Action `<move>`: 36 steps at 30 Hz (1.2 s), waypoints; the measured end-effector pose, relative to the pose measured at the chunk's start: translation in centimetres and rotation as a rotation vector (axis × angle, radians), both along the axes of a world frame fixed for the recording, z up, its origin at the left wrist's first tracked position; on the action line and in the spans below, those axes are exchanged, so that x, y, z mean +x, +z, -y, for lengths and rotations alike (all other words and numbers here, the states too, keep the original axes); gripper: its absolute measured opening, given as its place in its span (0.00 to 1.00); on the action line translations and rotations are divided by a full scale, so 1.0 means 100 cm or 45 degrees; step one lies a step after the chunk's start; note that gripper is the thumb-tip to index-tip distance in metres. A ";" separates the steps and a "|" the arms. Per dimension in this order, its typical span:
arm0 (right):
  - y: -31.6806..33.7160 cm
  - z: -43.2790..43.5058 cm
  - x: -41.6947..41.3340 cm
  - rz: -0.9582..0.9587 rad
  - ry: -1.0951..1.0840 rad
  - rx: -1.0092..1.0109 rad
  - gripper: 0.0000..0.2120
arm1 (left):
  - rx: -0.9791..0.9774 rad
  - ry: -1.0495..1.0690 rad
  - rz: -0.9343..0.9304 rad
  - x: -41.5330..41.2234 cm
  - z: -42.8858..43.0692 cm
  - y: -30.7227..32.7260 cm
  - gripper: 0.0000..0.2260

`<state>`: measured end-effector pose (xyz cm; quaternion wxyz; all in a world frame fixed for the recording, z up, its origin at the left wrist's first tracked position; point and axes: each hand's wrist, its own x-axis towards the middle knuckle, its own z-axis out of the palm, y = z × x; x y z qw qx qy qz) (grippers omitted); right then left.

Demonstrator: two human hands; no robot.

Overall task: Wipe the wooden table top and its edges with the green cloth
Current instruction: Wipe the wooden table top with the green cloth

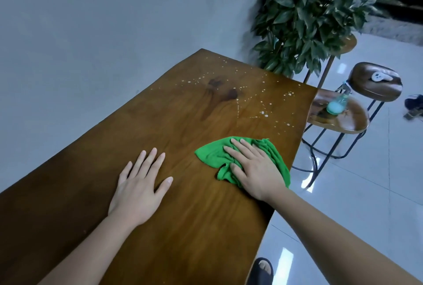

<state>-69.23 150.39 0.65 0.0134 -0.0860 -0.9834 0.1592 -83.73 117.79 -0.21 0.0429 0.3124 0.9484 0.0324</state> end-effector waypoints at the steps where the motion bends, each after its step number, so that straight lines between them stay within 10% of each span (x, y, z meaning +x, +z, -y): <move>1: -0.001 -0.017 -0.006 -0.004 -0.024 0.010 0.28 | 0.005 -0.003 -0.003 -0.001 -0.011 -0.001 0.39; 21: 0.007 -0.328 -0.163 0.047 -0.210 0.053 0.29 | 0.006 0.098 -0.022 -0.045 -0.208 -0.006 0.38; 36: 0.007 -0.299 -0.188 0.115 -0.103 0.076 0.32 | 0.017 0.104 -0.039 -0.043 -0.208 -0.005 0.35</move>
